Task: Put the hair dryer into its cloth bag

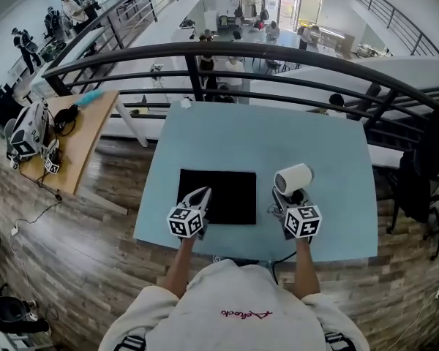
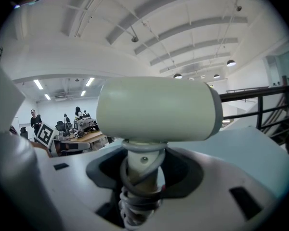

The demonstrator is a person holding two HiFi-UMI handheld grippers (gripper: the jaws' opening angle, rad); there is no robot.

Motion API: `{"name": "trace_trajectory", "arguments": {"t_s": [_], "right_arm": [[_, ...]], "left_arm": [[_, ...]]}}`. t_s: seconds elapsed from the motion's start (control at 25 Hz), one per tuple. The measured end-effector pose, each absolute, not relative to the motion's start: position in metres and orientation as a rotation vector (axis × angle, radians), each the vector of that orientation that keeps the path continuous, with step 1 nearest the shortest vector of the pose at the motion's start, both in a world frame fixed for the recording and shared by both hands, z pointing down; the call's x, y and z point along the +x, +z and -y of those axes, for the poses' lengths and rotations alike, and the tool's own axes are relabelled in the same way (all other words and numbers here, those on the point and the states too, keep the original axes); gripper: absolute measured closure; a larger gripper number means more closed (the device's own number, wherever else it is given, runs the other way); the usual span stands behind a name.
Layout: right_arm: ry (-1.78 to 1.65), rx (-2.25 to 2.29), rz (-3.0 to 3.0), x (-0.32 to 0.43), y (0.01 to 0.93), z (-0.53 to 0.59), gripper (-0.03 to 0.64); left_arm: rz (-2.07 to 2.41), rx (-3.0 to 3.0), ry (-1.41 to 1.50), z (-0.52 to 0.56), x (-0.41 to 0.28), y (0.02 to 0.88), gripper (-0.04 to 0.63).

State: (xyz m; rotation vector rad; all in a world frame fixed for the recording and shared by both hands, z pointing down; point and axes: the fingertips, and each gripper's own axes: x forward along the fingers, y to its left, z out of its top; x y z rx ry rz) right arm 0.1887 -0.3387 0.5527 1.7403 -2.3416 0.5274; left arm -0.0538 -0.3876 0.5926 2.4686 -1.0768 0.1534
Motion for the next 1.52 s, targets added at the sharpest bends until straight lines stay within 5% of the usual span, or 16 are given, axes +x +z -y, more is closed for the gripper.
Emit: {"name": "trace_trajectory", "arguments": {"t_s": [1.52], "right_arm": [[0.733, 1.464, 2.271, 0.246, 0.659, 0.319, 0.400]], "left_arm": [[0.874, 2.369, 0.521, 0.354, 0.094, 0.704, 0.586]]}}
